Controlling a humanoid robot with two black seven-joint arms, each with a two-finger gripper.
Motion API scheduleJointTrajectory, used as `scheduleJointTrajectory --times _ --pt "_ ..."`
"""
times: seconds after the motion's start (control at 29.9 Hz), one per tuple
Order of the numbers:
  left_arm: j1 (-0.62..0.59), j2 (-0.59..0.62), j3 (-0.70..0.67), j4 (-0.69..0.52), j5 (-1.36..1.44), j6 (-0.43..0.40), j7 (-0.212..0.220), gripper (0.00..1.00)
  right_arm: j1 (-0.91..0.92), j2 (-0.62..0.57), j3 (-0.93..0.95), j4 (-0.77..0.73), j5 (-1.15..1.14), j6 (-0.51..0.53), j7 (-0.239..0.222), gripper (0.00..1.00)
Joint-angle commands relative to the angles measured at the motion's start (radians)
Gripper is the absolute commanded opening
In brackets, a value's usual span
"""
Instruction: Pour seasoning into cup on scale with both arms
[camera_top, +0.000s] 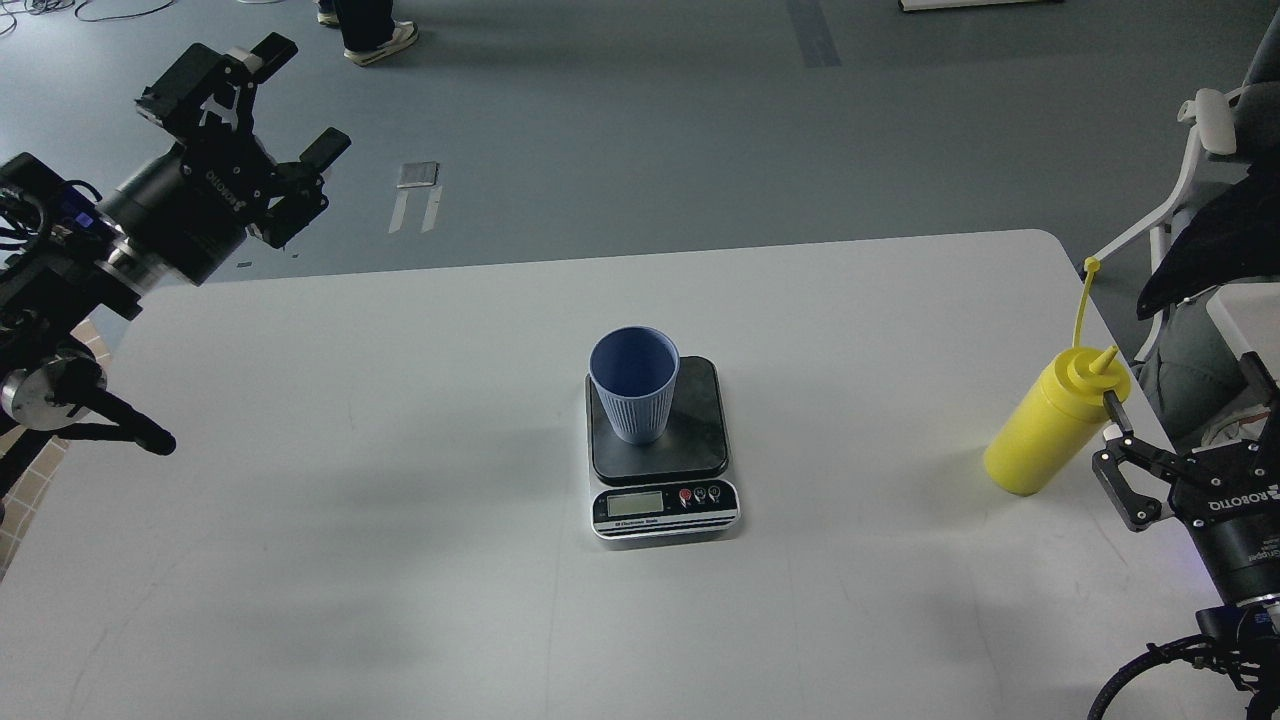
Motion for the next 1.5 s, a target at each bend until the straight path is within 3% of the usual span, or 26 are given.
scheduleJointTrajectory --times 0.0,0.13,0.4,0.47,0.67,0.94,1.14,1.3,1.47 --pt "0.002 0.003 -0.003 0.0 0.0 -0.003 0.0 0.98 0.001 -0.012 0.008 0.059 -0.001 0.0 -0.001 1.0" --pt "0.007 0.015 -0.011 0.0 0.0 -0.009 0.0 0.98 0.036 -0.031 0.039 0.093 -0.004 0.0 -0.001 0.99" --pt "0.007 0.011 -0.04 0.0 -0.002 -0.01 0.0 0.98 0.467 -0.218 0.039 0.095 -0.112 0.0 -0.007 0.99" --pt "0.004 0.005 -0.043 0.0 -0.002 -0.009 0.0 0.98 0.655 -0.227 0.002 0.002 -0.279 -0.013 -0.007 0.99" --pt "-0.045 -0.037 -0.049 0.002 -0.006 -0.003 0.0 0.98 0.934 -0.149 -0.194 -0.189 -0.461 -0.012 0.002 0.99" --pt "-0.159 -0.139 -0.04 0.075 -0.043 -0.007 0.0 0.98 1.063 0.053 -0.314 -0.279 -0.548 -0.012 0.004 0.99" --pt "-0.2 -0.317 -0.048 0.225 -0.045 -0.015 0.0 0.98 1.081 0.053 -0.364 -0.355 -0.607 -0.012 0.005 0.99" --pt "-0.196 -0.435 -0.074 0.259 -0.123 -0.027 0.0 0.98 1.066 0.053 -0.357 -0.373 -0.605 -0.009 0.005 0.99" --pt "-0.188 -0.468 -0.101 0.261 -0.164 -0.076 0.0 0.98 1.063 0.053 -0.338 -0.375 -0.604 -0.001 0.005 0.99"
